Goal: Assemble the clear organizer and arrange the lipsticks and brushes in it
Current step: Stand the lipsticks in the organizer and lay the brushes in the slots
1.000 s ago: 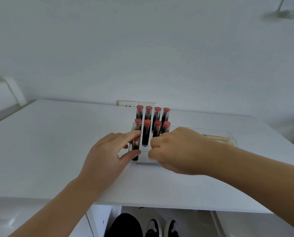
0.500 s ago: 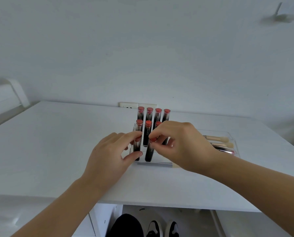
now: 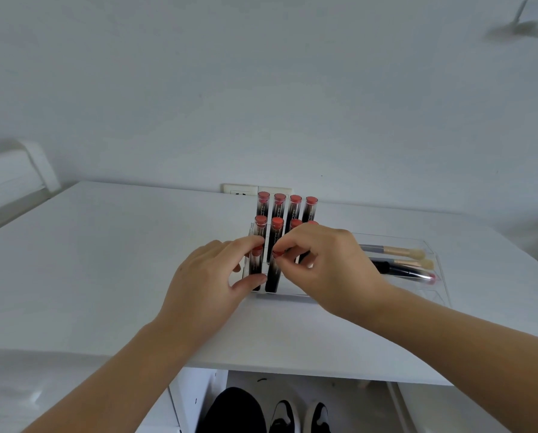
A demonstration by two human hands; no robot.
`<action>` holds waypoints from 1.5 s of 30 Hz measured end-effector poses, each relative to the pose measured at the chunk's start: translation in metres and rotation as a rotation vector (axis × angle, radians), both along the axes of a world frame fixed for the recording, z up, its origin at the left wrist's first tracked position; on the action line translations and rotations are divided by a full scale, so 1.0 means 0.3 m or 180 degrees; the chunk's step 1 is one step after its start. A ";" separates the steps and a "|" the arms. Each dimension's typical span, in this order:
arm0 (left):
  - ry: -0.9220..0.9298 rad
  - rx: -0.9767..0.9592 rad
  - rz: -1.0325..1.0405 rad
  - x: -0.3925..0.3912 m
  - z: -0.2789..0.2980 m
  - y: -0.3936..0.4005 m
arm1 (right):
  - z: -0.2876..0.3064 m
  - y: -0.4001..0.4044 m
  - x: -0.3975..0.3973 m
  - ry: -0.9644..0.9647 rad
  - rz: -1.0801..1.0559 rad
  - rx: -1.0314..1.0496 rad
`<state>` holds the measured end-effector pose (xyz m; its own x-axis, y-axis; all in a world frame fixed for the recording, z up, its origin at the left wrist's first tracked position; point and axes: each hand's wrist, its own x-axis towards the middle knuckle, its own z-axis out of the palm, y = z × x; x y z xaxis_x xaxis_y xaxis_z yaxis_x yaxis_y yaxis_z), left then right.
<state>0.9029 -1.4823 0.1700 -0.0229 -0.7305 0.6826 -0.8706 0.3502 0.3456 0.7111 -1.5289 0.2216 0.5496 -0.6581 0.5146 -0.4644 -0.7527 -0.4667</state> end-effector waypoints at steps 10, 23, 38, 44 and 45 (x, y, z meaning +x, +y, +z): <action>0.0019 0.0071 -0.0032 0.001 -0.003 0.001 | -0.022 -0.002 0.018 -0.0154 -0.0038 -0.0086; 0.0054 0.0135 -0.0044 -0.003 0.002 0.005 | -0.034 -0.007 0.025 -0.0183 -0.0055 -0.0099; 0.0108 0.0159 -0.0047 -0.006 0.005 0.010 | -0.042 -0.003 0.022 -0.0158 0.0020 -0.0135; 0.0184 0.0237 -0.0049 -0.002 -0.002 0.007 | -0.010 -0.003 -0.035 -0.0097 0.0032 -0.0392; 0.0204 0.0245 -0.0043 0.000 -0.005 0.007 | 0.003 -0.007 -0.057 -0.0068 0.0010 -0.0486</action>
